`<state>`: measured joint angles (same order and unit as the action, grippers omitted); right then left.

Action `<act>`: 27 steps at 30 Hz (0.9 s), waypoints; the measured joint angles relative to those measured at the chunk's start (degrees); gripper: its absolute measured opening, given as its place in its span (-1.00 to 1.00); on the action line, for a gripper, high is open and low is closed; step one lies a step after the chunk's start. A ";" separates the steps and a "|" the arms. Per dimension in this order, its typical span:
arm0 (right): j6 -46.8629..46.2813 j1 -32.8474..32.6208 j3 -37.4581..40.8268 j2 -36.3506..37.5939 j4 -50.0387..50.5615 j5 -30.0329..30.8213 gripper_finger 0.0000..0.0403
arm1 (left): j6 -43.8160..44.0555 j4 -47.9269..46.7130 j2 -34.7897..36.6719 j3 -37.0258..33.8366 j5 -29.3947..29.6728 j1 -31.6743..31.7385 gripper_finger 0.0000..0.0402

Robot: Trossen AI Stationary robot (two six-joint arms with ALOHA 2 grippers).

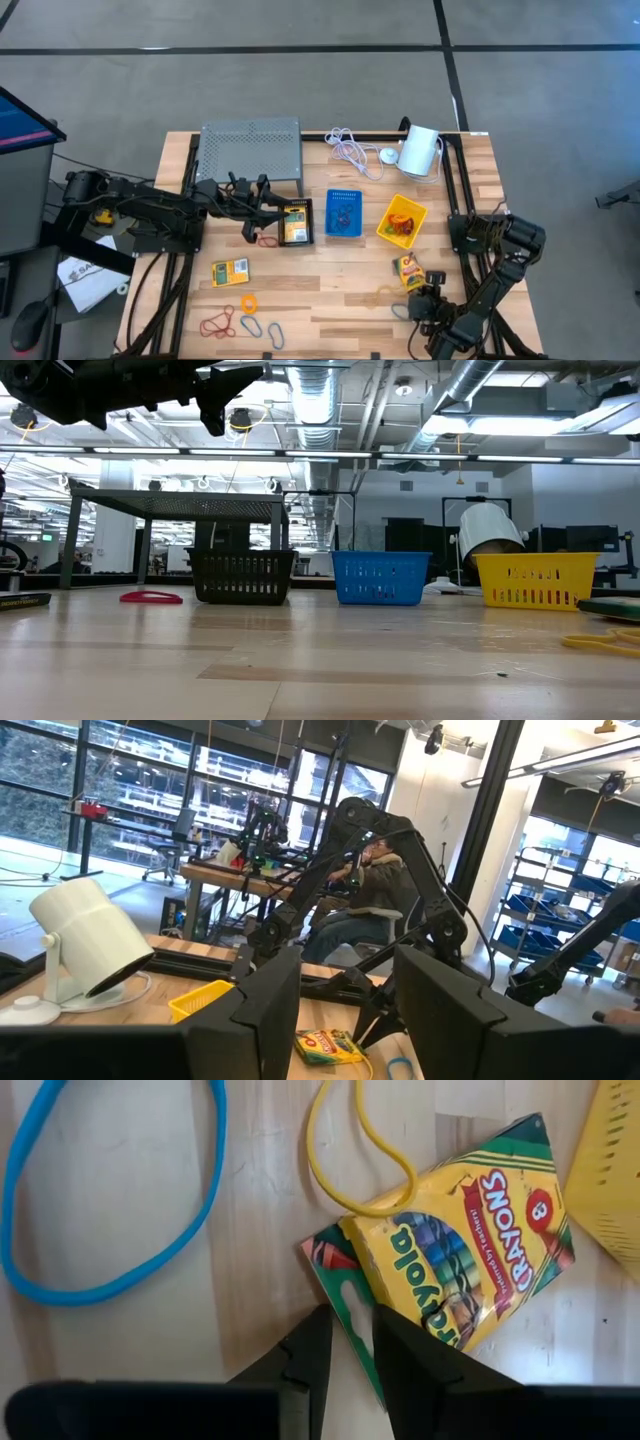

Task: Pick & Place Office Desk Supplies
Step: Put the crayon box into the black basket

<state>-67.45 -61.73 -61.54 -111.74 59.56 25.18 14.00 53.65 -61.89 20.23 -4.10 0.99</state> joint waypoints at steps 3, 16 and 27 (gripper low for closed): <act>-0.01 0.00 0.04 -0.04 -0.01 0.88 -0.63 | 0.00 0.00 0.00 0.00 0.01 0.00 -0.21; 1.09 0.63 1.79 0.02 -2.79 1.00 -0.99 | -0.02 0.11 0.00 0.00 0.00 0.00 -0.21; -4.92 0.96 -1.59 -0.61 5.34 0.38 -1.00 | -0.02 0.21 0.00 0.00 0.00 -0.02 -0.21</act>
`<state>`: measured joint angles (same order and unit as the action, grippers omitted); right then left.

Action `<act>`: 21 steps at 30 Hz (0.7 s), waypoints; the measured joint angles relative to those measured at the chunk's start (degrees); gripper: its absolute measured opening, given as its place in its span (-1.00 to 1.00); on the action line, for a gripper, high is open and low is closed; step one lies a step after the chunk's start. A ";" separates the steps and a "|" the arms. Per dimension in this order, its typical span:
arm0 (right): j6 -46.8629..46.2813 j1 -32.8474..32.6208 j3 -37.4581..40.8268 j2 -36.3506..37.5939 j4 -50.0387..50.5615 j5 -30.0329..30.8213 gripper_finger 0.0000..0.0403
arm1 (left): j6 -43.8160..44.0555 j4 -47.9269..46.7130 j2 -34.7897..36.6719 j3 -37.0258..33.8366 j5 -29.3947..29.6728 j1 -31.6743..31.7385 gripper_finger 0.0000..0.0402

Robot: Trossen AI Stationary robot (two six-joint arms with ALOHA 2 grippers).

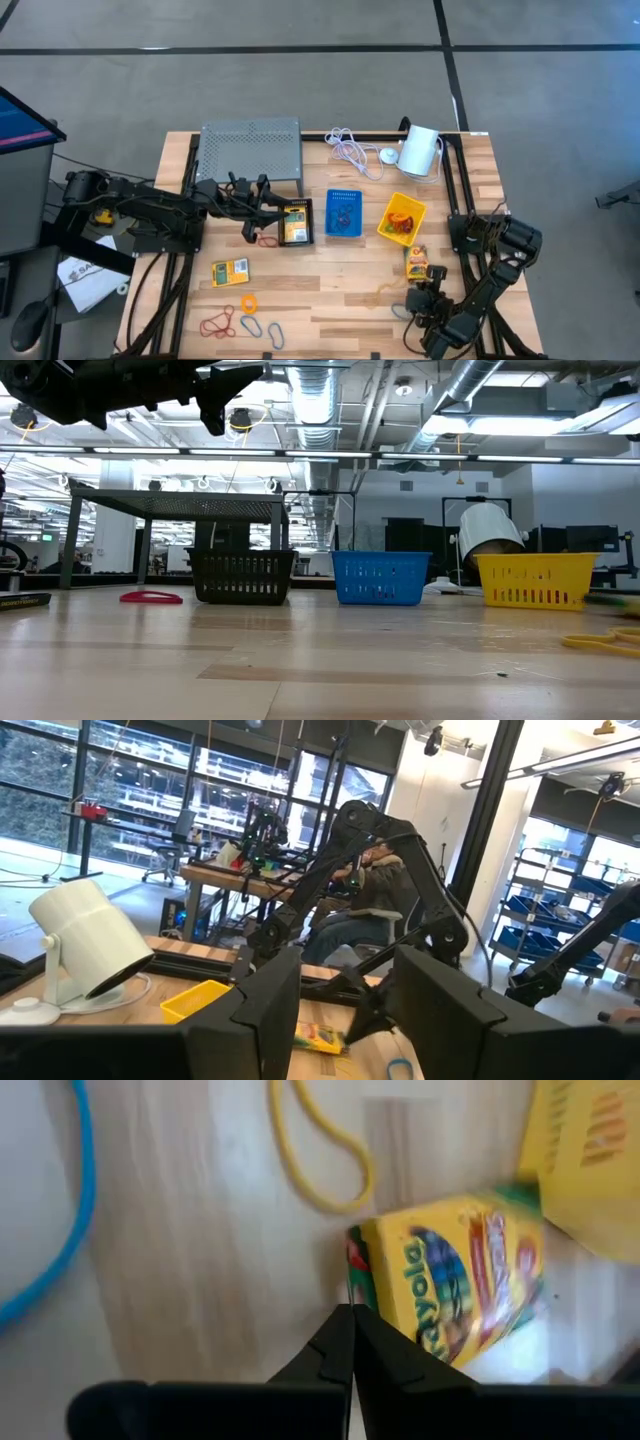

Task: Pick & Place Office Desk Supplies
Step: Put the crayon box into the black basket

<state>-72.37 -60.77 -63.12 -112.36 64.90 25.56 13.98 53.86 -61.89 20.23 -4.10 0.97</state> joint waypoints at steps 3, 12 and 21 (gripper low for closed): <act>-2.49 -0.07 -0.91 0.20 2.21 0.44 -1.00 | 0.00 0.22 0.01 0.00 0.00 0.00 -0.21; -4.75 -0.09 -6.89 0.46 10.82 1.55 -1.00 | 0.00 0.22 0.02 0.00 0.00 0.00 -0.21; -8.27 -0.17 -14.99 0.57 23.28 3.48 -1.00 | 0.00 0.22 0.01 0.00 -0.01 0.01 -0.21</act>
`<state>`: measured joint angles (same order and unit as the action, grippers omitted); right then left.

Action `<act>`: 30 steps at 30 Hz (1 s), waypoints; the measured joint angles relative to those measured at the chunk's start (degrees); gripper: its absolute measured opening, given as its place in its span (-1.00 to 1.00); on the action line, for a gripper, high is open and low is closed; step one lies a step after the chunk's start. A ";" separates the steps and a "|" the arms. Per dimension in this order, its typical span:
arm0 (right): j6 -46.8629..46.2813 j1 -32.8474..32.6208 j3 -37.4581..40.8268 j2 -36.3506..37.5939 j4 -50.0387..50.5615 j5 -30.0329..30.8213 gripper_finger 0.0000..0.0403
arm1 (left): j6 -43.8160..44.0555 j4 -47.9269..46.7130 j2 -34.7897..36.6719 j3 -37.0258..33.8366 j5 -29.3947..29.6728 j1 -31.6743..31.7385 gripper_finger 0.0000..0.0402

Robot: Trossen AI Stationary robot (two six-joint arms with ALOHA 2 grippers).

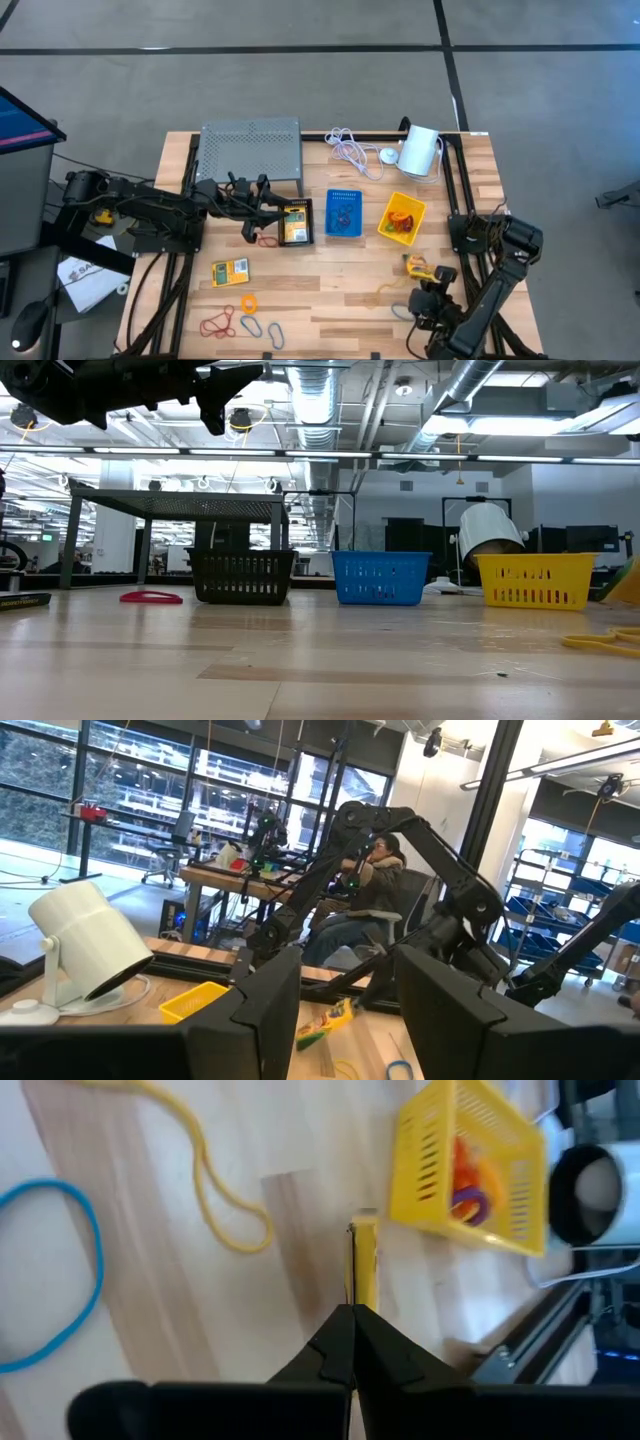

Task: Pick & Place Office Desk Supplies
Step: Put the crayon box into the black basket

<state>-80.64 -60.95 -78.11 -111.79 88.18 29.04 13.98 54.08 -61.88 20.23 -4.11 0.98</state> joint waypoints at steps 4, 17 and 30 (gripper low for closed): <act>-0.35 0.00 -1.55 0.21 1.56 0.96 -1.00 | 0.01 0.00 0.01 0.00 -0.01 0.00 -0.21; -1.23 1.10 -1.52 2.83 1.80 4.81 -1.00 | 0.00 0.00 0.01 0.00 -0.14 -0.01 -0.21; -9.30 -0.85 4.50 20.32 1.89 14.31 -1.00 | 0.00 0.00 0.02 0.00 -0.34 -0.01 -0.21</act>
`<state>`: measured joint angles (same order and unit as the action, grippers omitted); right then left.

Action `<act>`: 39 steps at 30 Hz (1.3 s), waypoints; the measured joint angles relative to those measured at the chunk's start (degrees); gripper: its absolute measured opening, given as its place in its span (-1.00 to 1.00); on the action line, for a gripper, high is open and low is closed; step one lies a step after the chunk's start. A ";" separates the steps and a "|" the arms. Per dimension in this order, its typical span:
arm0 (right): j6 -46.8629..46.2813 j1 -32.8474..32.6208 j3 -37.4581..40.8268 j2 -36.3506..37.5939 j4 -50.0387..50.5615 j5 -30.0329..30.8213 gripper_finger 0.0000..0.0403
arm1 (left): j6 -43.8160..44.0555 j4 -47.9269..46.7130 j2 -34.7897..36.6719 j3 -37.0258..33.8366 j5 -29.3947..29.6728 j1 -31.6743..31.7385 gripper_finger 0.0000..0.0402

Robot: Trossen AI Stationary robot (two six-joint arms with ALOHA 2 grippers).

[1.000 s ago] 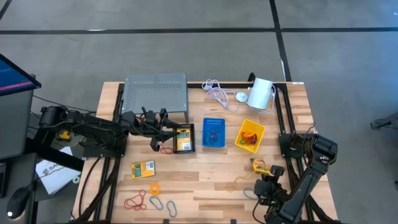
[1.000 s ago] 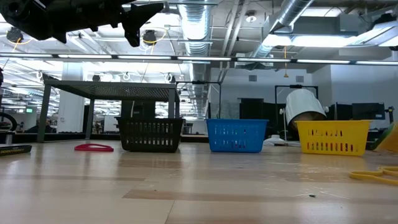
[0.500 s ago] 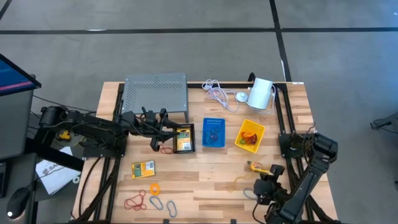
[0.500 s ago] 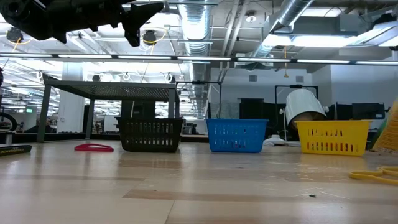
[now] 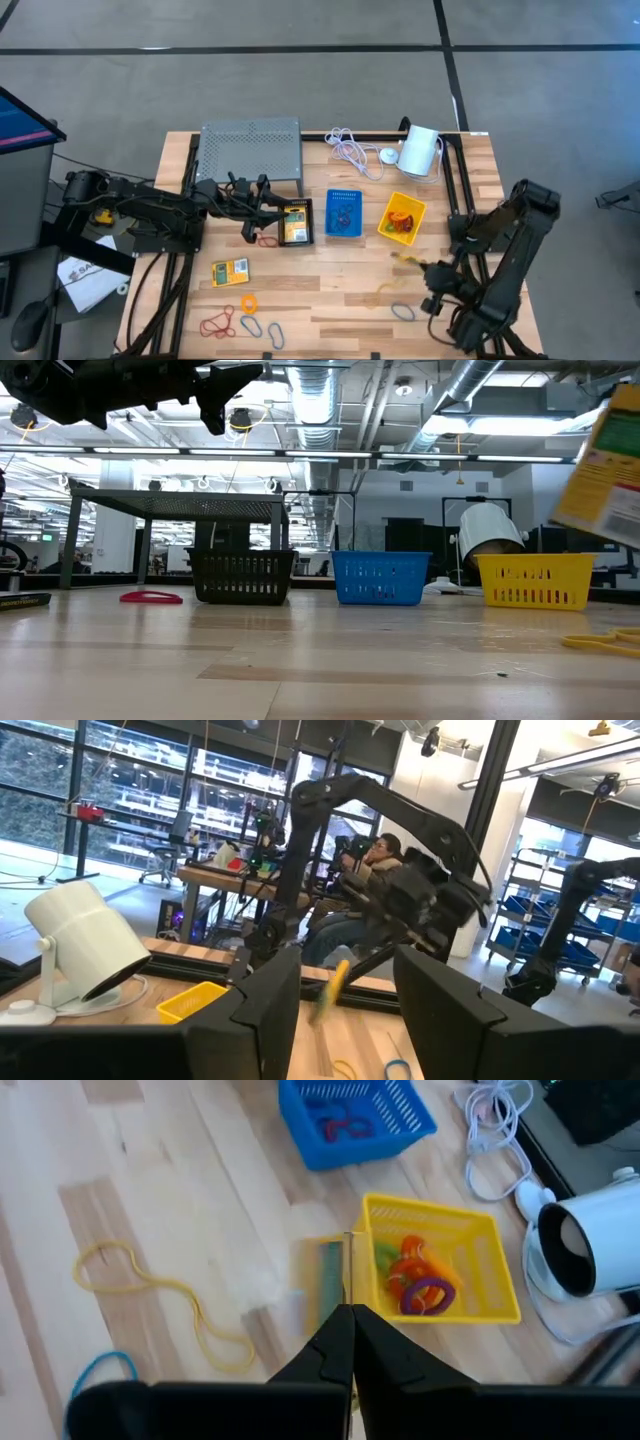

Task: Pick & Place Office Desk Supplies
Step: Put the crayon box into the black basket

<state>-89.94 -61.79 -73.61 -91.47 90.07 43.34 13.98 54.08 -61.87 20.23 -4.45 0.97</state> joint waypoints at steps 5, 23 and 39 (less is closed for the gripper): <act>0.81 0.18 1.70 6.39 -0.01 3.29 -1.00 | 0.00 0.16 0.00 0.00 -0.02 0.00 -0.21; 7.91 9.26 5.63 19.82 -0.09 12.18 -1.00 | 0.02 0.37 0.00 0.02 -0.02 0.00 -0.21; 1.44 7.87 5.63 23.17 -0.07 6.45 -0.99 | -0.52 -7.66 -13.27 11.29 0.83 -2.45 -0.06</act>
<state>-88.50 -53.93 -67.99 -68.30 90.00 49.80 13.46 46.42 -75.13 31.52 -3.62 -1.47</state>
